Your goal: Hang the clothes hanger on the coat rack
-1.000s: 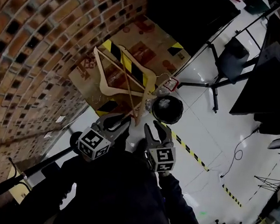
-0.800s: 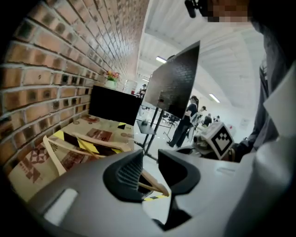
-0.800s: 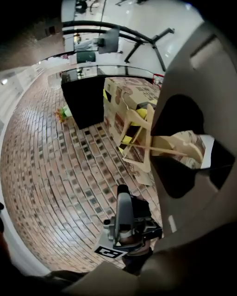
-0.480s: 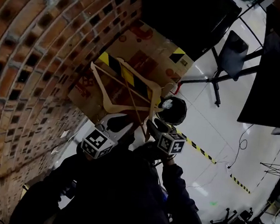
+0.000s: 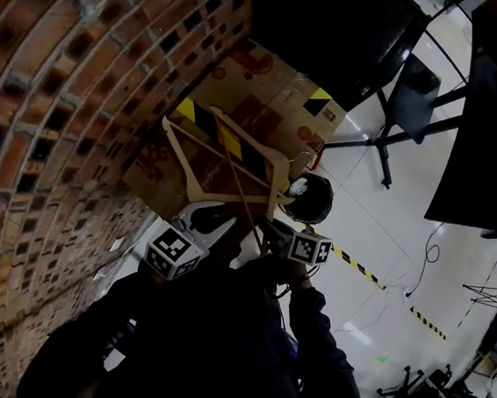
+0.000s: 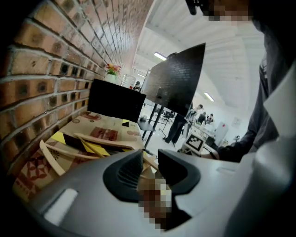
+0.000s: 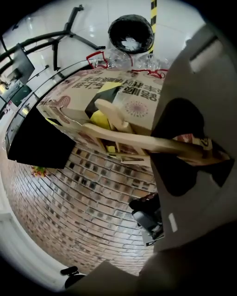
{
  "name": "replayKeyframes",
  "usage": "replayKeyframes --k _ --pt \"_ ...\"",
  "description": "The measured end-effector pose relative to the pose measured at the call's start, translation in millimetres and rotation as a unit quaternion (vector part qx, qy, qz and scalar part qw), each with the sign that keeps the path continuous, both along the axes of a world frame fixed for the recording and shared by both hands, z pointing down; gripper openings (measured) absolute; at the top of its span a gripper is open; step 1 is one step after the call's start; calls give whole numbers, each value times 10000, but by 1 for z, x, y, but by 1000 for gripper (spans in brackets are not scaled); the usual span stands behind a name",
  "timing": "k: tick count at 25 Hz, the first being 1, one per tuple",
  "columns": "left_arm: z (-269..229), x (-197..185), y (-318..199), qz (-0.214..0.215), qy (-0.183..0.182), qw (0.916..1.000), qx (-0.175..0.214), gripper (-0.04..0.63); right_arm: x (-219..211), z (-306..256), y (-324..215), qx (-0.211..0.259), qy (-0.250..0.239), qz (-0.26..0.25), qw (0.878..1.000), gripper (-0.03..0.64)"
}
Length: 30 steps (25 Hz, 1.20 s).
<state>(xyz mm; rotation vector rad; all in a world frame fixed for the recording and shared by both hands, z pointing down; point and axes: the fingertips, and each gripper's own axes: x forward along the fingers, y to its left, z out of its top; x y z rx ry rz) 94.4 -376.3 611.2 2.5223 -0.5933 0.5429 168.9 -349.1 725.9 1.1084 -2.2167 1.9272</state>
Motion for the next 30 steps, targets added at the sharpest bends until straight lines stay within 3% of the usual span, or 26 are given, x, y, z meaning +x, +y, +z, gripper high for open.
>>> replayKeyframes --k 10,13,17,19,23,30 --pt "-11 -6 -8 -208 338 9986 -347 107 9 -78 -1 1238 382 10 9916 60" --pt "-15 3 -15 -298 637 9961 -527 118 10 -101 4 1614 569 -334 9847 58" --pt "-24 26 -5 -240 1011 9897 -989 186 7 -131 26 2031 746 -925 9719 58" --pt "-39 33 1 -409 1245 9870 -934 197 4 -146 41 2250 789 -1322 9621 58" --pt "-71 37 18 -945 1921 9727 -897 198 6 -167 72 2691 711 -1988 9397 58" --pt "-97 40 94 -1776 2075 9611 -422 198 28 -184 134 3215 480 -3193 8902 58"
